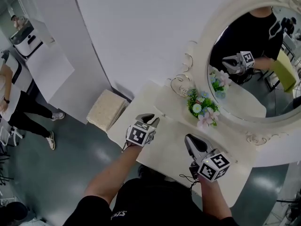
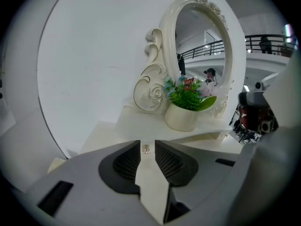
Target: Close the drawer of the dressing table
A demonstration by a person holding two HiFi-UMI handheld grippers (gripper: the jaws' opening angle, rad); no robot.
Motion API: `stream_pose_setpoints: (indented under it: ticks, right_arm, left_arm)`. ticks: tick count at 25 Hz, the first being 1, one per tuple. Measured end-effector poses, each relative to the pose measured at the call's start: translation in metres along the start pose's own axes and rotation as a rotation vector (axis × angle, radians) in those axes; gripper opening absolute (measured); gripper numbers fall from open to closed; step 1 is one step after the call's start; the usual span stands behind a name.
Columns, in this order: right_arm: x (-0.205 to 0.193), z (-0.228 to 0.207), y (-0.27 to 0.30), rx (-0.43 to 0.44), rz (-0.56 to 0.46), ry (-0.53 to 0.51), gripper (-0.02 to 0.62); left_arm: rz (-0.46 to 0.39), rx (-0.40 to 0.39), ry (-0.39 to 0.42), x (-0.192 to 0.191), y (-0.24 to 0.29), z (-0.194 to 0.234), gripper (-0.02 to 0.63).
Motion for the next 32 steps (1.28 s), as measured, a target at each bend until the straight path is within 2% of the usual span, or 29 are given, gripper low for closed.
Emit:
stream_pose_setpoints:
  ticks: [11, 18, 28, 32]
  right_arm:
    - [0.023, 0.009, 0.020, 0.062, 0.000, -0.065, 0.031]
    - [0.057, 0.014, 0.022, 0.068, -0.042, -0.152, 0.029]
    - [0.078, 0.020, 0.011, 0.063, -0.096, -0.182, 0.011]
    - [0.086, 0.021, 0.007, 0.064, -0.131, -0.172, 0.011]
  left_arm:
    - [-0.181, 0.046, -0.033, 0.018, -0.083, 0.006, 0.071]
    - [-0.244, 0.088, 0.052, 0.033, -0.121, -0.001, 0.051]
    - [-0.407, 0.093, 0.054, 0.064, -0.165, -0.007, 0.011]
    - [-0.439, 0.121, 0.072, 0.073, -0.179, -0.004, 0.006]
Point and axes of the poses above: the fingertips, and each gripper's own axes: y forward along the fingers, z to its left, x out of its top, the point moved 7 cm from there along -y, backward along the fingers, and after that the axes turned 4 degrees about z, right-handed, at the moved point
